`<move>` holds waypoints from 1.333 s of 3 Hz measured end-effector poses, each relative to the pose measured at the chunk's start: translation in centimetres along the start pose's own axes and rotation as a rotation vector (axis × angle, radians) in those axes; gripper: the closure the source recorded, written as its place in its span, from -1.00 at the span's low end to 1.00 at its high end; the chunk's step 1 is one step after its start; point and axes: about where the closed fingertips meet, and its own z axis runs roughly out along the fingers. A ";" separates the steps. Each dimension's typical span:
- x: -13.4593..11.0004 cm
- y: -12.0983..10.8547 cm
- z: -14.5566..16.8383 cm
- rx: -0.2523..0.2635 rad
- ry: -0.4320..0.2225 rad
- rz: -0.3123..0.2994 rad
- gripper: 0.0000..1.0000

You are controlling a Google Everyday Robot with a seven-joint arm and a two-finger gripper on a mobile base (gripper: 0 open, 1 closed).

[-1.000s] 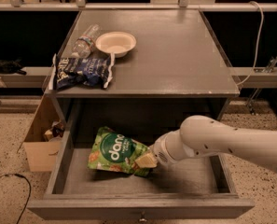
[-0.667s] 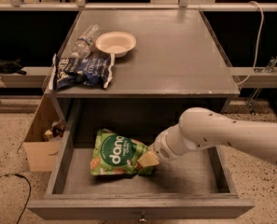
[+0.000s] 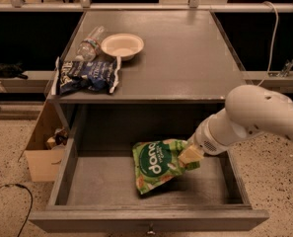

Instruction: Pick green rice chip bag from top drawer and place on counter

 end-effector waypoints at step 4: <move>1.6 -4.4 -19.0 0.158 -0.090 -0.066 1.00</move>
Offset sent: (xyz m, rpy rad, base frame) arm -0.0182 -0.1259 0.1475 -0.0189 -0.1629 -0.0169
